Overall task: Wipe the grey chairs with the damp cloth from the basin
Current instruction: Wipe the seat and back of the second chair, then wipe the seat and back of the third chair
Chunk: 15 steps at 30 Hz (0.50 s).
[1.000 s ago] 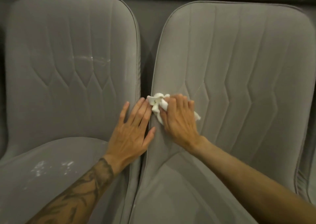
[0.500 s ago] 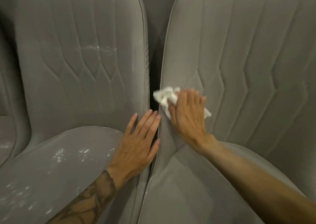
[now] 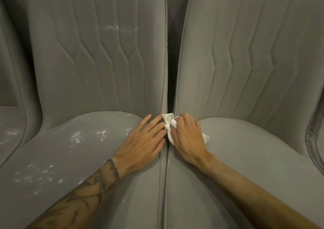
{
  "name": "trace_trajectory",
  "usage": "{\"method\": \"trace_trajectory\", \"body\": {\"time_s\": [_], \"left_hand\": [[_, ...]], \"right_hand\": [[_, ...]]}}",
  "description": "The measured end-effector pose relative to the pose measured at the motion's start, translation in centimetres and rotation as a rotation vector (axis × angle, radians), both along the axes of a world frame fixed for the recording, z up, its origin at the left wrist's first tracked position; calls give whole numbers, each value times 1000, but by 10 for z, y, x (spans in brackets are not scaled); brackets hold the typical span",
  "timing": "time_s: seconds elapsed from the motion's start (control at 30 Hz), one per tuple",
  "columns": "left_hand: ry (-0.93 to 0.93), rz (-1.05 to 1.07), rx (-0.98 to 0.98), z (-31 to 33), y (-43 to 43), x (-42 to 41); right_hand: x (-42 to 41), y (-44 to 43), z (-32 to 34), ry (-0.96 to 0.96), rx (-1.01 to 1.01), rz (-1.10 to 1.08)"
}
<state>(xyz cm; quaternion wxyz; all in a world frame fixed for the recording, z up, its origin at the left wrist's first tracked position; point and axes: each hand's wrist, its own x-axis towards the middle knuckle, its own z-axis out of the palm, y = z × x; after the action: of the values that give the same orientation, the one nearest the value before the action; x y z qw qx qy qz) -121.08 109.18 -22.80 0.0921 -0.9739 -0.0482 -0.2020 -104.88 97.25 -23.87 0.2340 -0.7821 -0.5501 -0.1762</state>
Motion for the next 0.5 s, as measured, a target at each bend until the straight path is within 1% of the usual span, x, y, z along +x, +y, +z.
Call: {"method": "trace_trajectory", "body": {"time_s": [0.1,0.23,0.3,0.43,0.5], "left_hand": [[2,-25,-131,2,-2,-33],[-65,143,-334,12,7,-91],[-63,201,-422,16,17,-126],[-44,255,-453,20,43,-195],[-44,302,-466,24,54,-222]], "right_hand": [[-34,-14,-8,65,-134,-68],[-76,-15,-4,107,-311,-268],[-94,-22,-4,93,-377,-331],[-125,-50,-1,65,-425,-312],[-123,-42,3,151,-449,-392]]}}
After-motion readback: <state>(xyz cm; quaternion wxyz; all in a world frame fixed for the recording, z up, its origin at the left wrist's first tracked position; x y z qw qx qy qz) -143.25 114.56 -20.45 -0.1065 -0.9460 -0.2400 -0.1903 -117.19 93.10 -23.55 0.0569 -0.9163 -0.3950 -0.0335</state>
